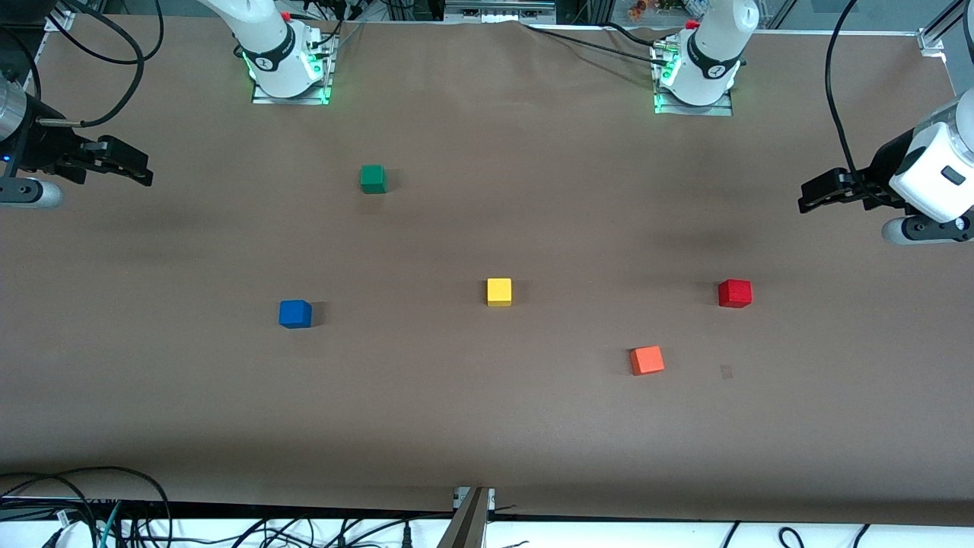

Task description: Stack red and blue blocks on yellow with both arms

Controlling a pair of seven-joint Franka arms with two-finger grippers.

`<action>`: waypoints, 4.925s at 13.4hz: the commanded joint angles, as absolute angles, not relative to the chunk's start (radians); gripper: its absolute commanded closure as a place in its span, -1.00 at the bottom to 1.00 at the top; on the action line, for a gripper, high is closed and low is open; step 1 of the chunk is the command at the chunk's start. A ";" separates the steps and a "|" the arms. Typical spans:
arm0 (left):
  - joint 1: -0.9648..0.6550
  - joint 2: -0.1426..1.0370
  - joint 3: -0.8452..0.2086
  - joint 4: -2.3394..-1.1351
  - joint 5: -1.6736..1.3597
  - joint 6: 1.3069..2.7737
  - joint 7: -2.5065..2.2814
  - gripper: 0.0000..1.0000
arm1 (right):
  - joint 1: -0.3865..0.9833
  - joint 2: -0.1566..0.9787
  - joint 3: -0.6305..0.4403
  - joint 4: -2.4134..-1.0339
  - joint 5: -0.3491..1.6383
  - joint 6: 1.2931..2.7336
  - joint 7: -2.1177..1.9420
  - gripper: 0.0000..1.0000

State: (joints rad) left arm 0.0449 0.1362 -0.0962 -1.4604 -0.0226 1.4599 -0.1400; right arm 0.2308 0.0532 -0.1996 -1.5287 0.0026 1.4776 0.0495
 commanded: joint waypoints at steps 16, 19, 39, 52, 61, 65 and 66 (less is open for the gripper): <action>0.060 0.413 -0.097 -1.710 0.054 1.989 -0.048 -1.00 | 0.235 0.074 -0.192 -1.523 0.000 1.493 0.040 -1.00; 0.067 0.407 -0.095 -1.859 0.055 2.171 -0.028 -1.00 | 0.262 0.118 -0.187 -1.528 0.000 1.474 0.014 -1.00; 0.130 0.457 -0.094 -2.079 0.103 2.500 0.140 0.58 | 0.301 0.494 -0.155 -1.882 0.149 2.370 -0.029 -1.00; -0.137 0.471 -0.222 -1.679 0.100 2.159 -0.234 1.00 | 0.298 0.577 -0.135 -1.875 0.147 2.467 -0.034 -0.29; -0.457 0.744 -0.213 -1.333 0.083 2.106 -0.564 1.00 | 0.299 0.548 -0.137 -1.611 0.150 2.084 -0.025 0.39; -0.517 0.767 -0.212 -1.325 0.084 2.106 -0.612 1.00 | 0.295 0.548 -0.137 -1.485 0.166 1.959 0.001 0.39; -0.525 0.775 -0.212 -1.324 0.084 2.108 -0.642 1.00 | 0.295 0.548 -0.138 -1.464 0.210 1.939 0.014 0.39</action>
State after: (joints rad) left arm -0.4994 0.7495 -0.2281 -1.3711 0.0800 2.1373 -0.5953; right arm 0.3021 0.5398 -0.1405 -1.5255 0.1569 1.9982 -0.0023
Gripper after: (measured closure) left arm 0.441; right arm 0.449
